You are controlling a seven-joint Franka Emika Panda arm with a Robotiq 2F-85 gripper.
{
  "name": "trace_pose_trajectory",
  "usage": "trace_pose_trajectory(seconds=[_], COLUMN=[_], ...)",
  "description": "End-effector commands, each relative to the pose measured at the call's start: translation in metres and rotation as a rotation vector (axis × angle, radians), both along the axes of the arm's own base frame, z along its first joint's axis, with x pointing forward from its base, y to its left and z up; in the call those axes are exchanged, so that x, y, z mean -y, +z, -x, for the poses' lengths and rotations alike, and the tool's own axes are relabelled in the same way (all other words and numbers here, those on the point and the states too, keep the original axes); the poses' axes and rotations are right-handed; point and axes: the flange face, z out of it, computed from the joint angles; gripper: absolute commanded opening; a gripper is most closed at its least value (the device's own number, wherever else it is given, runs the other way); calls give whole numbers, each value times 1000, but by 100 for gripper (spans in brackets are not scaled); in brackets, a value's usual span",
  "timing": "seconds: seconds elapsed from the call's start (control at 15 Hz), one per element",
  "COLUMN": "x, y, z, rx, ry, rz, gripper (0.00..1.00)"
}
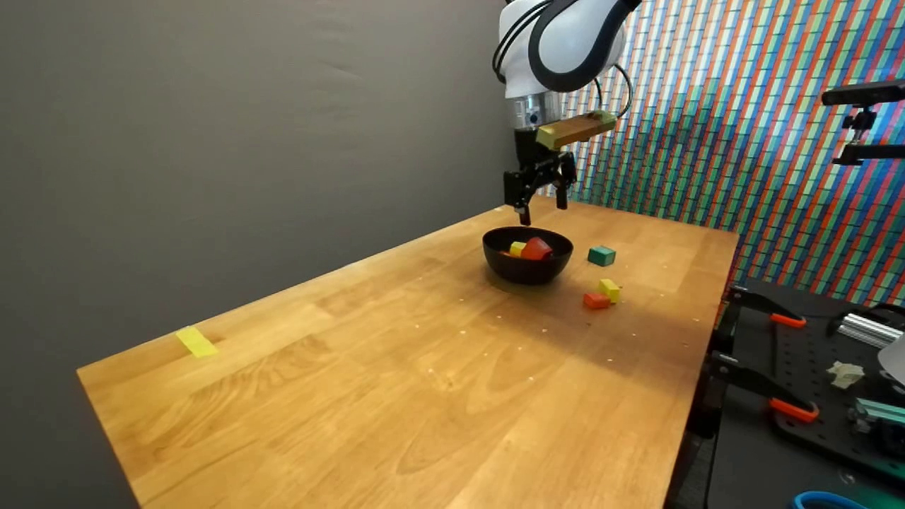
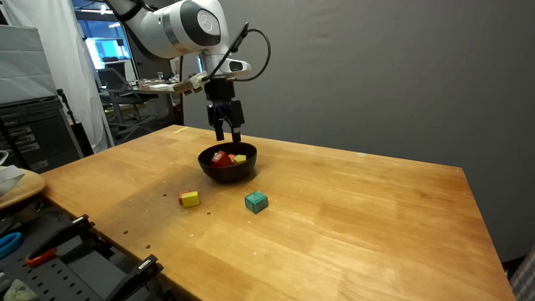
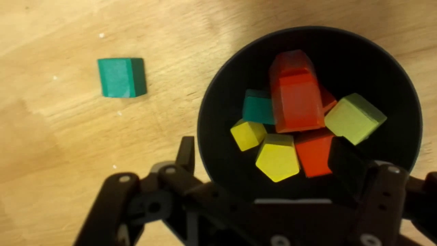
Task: Pick up all the cube boxes on the table and put them inside the bowl
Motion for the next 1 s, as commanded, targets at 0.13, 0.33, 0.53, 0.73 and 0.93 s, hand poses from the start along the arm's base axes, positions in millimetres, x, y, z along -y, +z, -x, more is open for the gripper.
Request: trace_pose_trajectory(seconds=[0.13,0.33,0.53,0.73,0.93], x=[12,10,15,55,101], y=[37,28,14,-10,-26], z=[4,-2,-5,9,32], rx=[61,37,-16,-50,-7], ry=[290,245,207,52,32], rz=[65,62,95,112,39], gripper=[100,100,100,100,100])
